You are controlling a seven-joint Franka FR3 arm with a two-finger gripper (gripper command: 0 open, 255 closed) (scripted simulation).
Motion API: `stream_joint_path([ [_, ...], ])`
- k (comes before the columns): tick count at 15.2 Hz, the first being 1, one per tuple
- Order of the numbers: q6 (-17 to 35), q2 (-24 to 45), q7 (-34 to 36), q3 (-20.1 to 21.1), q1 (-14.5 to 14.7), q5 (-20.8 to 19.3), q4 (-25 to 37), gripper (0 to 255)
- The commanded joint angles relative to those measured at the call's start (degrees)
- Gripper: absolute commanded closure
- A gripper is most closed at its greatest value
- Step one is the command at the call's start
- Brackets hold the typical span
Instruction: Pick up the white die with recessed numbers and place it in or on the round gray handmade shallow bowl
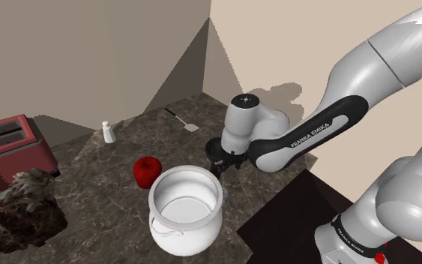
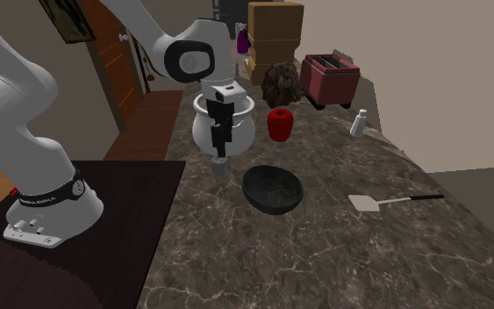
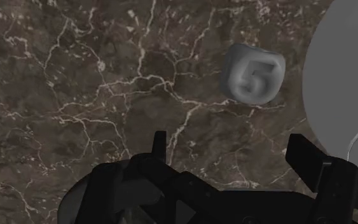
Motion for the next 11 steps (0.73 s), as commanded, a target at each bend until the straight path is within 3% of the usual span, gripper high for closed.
stream_joint_path([
  [1, 12.56, 13.42, 1.72, -0.17, 1.07, -1.12, -0.68, 0],
  [2, 13.27, 14.43, 2.67, -0.61, 1.24, -2.42, -0.5, 0],
  [3, -0.18, 1.2, 1.18, -1.08, 0.2, -2.14, 1.03, 0],
  [4, -0.18, 1.2, 1.18, -1.09, 0.21, -2.14, 1.03, 0],
  [8, 7.29, 6.32, 16.55, -0.25, 1.29, 6.58, -0.85, 0],
  [11, 9.65, 8.73, 19.15, -0.77, 1.68, 5.48, -0.82, 0],
])
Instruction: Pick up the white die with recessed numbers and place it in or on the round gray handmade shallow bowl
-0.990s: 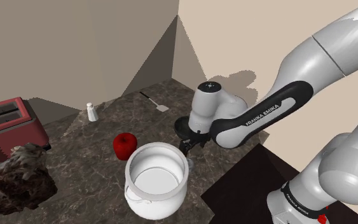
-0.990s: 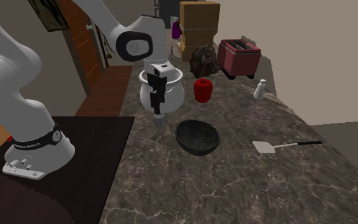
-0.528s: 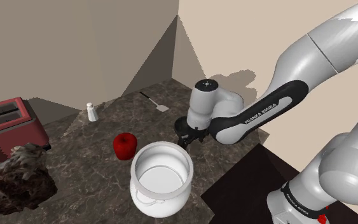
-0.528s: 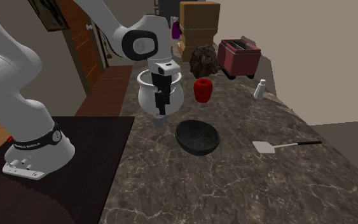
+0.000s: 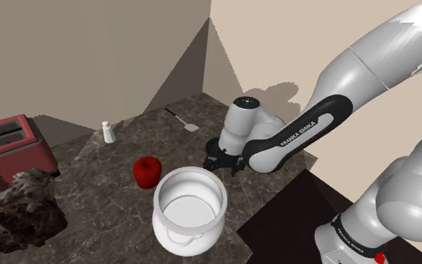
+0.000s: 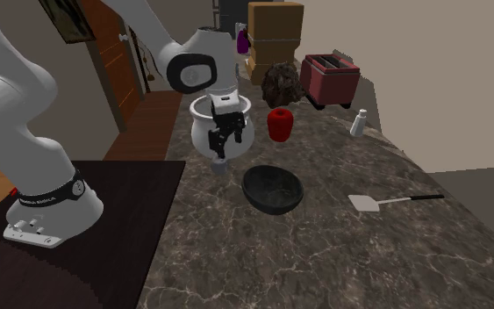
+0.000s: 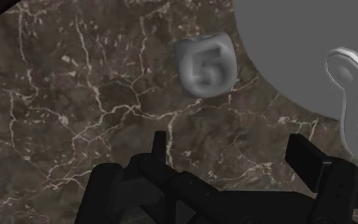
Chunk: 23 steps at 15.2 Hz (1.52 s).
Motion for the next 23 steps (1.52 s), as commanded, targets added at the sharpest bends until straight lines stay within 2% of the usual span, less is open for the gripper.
stream_joint_path([
  [1, 2.88, 5.7, 2.16, 0.37, 1.06, -1.81, -0.91, 0],
  [5, 6.37, 10.14, 5.57, -1.82, 2.33, -6.49, -0.27, 0],
  [7, 6.42, 10.04, 4.96, -2.93, 3.6, -5.64, -0.3, 0],
  [8, 25.54, 8.64, 7.01, -4.53, 4.1, -5.91, -0.28, 0],
  [9, 25.54, 8.64, 7.03, -4.52, 4.08, -5.94, -0.28, 0],
  [12, 15.36, 7.6, 4.6, 0.78, -0.31, -2.84, -0.49, 0],
  [16, 1.74, 6.18, 2.29, 3.0, -1.53, 0.65, -0.31, 0],
  [17, 0.09, 6.03, 2.11, 3.09, -1.53, 0.95, -0.25, 0],
  [23, 4.78, 11.66, 6.0, -0.04, 0.62, -4.41, 0.3, 0],
])
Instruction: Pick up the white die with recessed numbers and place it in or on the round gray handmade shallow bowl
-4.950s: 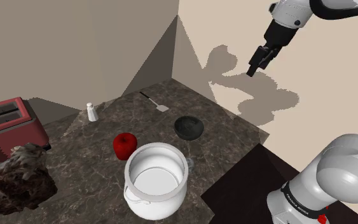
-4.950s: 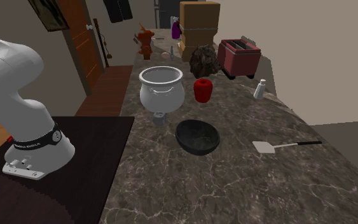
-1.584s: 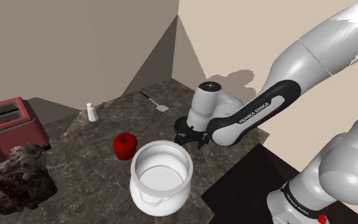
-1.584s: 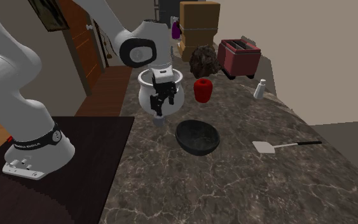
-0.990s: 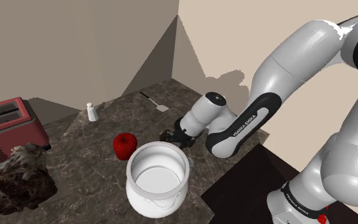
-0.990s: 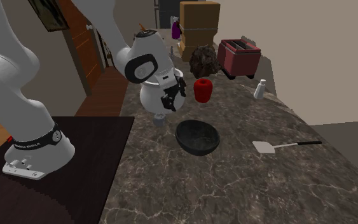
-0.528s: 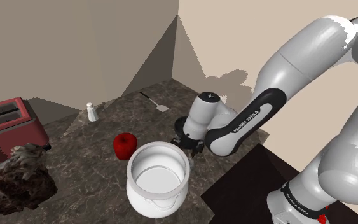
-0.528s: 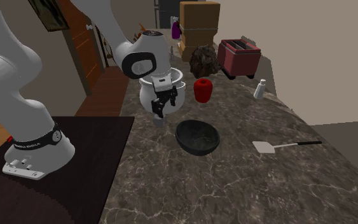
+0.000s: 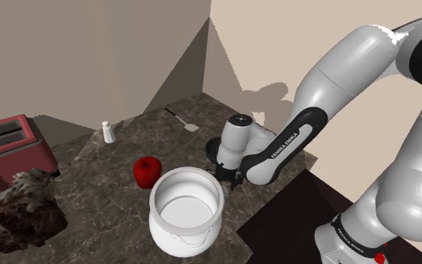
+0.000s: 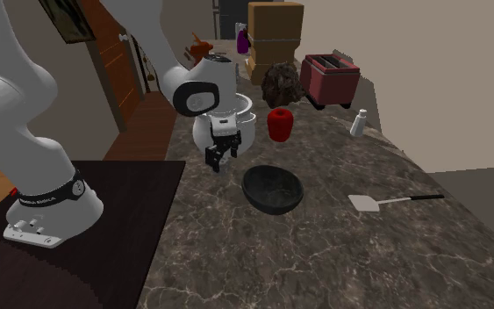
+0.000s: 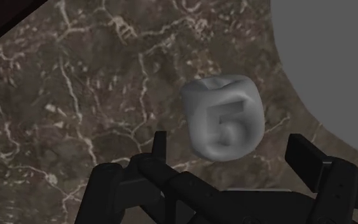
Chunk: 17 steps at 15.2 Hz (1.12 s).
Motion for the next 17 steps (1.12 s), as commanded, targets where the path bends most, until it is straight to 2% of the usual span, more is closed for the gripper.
stream_joint_path([
  [1, -0.06, 2.5, 1.16, -0.37, 1.51, -1.64, 0.05, 0],
  [9, 0.38, 3.0, 1.32, -1.04, 2.13, -1.86, 0.14, 0],
  [10, 0.67, 3.13, 1.61, -1.16, 2.32, -2.05, -0.02, 255],
  [17, 1.4, 4.08, 2.39, -1.78, 2.96, -2.88, 0.15, 255],
])
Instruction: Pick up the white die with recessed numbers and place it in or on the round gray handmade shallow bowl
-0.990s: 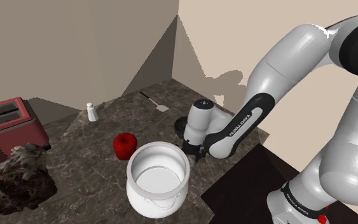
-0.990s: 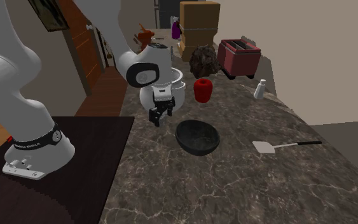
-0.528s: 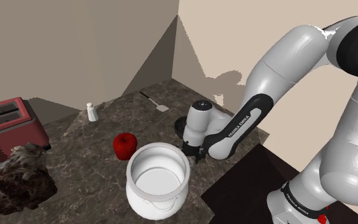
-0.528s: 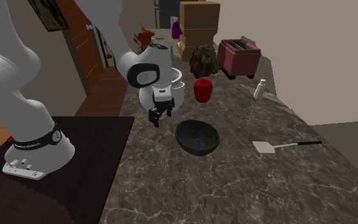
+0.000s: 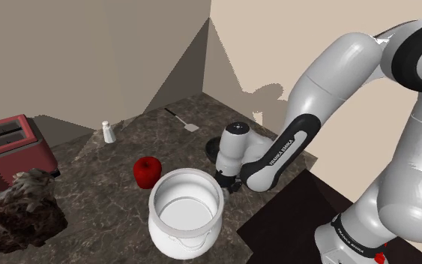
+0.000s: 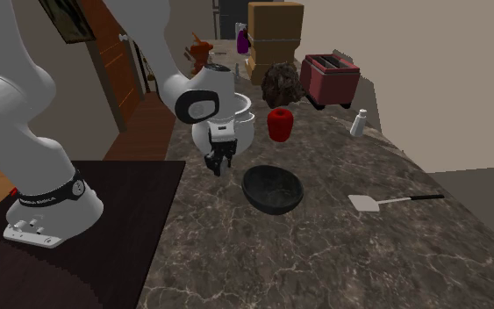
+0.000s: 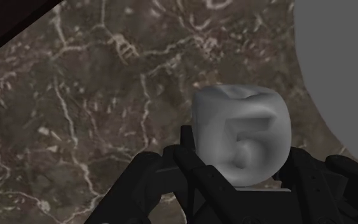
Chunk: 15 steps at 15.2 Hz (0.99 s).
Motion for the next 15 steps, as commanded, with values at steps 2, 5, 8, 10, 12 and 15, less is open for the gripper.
stream_joint_path([
  [2, -1.18, -0.71, -1.2, 1.11, -0.6, 0.91, -0.29, 255],
  [5, -3.41, -3.57, -2.98, 3.04, -1.98, 3.43, -0.8, 255],
  [8, -5.73, -6.45, -4.86, 4.68, -3.06, 6.11, -1.16, 255],
  [10, -7.33, -8.36, -6.11, 5.55, -3.58, 7.91, -1.31, 255],
  [12, -8.98, -10.26, -7.32, 6.26, -3.97, 9.66, -1.4, 255],
  [15, -11.53, -13.06, -9.01, 6.99, -4.27, 12.11, -1.4, 255],
])
